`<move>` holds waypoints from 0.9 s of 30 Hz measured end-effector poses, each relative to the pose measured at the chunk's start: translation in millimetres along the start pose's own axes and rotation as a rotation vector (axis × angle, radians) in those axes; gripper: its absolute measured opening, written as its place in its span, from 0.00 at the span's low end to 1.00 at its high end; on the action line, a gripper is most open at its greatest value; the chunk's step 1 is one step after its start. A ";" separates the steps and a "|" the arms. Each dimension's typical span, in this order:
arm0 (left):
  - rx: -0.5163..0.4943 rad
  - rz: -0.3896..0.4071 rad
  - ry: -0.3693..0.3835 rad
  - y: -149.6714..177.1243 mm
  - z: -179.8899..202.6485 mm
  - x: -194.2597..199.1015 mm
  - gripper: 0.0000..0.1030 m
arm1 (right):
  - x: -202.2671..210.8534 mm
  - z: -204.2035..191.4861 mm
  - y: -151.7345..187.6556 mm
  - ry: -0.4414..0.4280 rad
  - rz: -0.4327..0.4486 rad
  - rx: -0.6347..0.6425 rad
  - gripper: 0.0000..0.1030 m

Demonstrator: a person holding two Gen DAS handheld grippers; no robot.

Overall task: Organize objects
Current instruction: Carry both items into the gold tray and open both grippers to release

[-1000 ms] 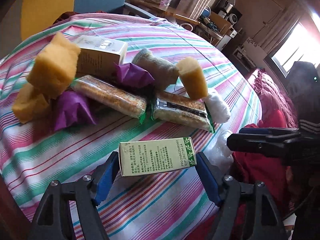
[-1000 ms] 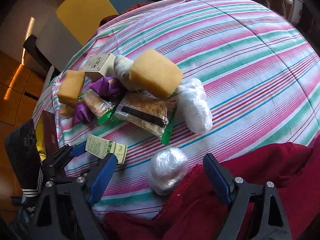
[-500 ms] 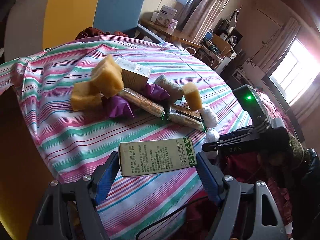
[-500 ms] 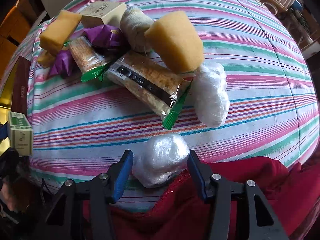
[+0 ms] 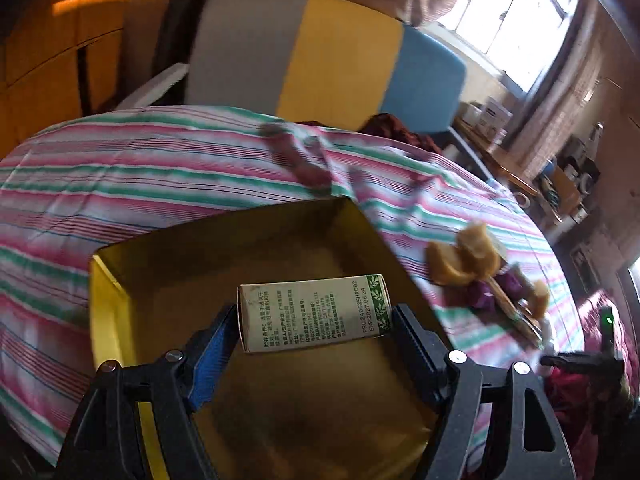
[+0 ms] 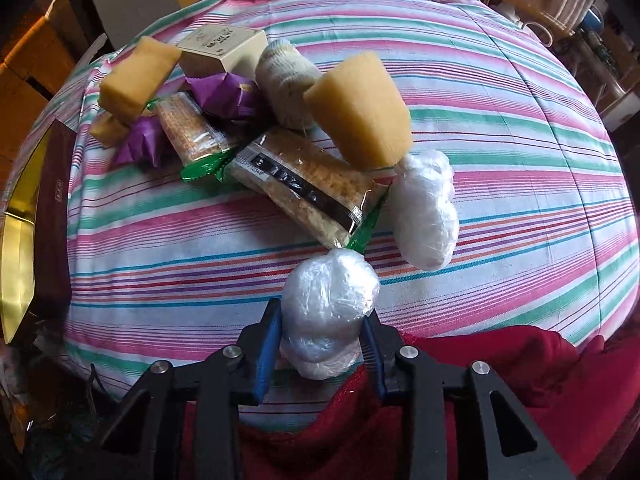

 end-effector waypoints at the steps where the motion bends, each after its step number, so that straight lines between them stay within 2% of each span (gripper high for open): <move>1: 0.026 -0.005 -0.030 -4.8 -15.5 -4.3 0.75 | 2.4 -0.2 -0.3 -0.009 0.014 0.002 0.37; 6: 0.178 -0.042 -0.157 -16.8 -81.5 -33.2 0.76 | 14.8 0.5 5.0 -0.033 0.085 0.018 0.37; 7: 0.185 -0.048 -0.192 -17.1 -89.1 -38.5 0.76 | 16.9 0.0 5.1 -0.037 0.096 0.022 0.37; 13: 0.154 -0.052 -0.269 -22.8 -105.1 -57.8 0.78 | 22.3 1.8 11.1 -0.046 0.130 0.031 0.37; 18: 0.169 -0.024 -0.240 -29.1 -104.9 -49.1 0.80 | 26.1 -1.2 10.0 -0.031 0.165 0.031 0.37; 22: 0.166 0.060 -0.235 -30.7 -102.6 -14.4 0.80 | 32.0 -7.9 7.6 0.000 0.198 0.033 0.37; 27: 0.135 0.131 -0.230 -16.7 -97.1 22.1 0.80 | 52.2 -51.9 -7.2 -0.053 0.266 0.101 0.37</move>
Point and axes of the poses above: each gripper's, at about its wrist camera, not at the fingertips, and x roughly against the way its jaws point, z to its right, y to its underside, the point moved 4 cm from there along -x, roughly the way its jaws point, and after that the axes turned 2 degrees about x, right-handed, at the moved point
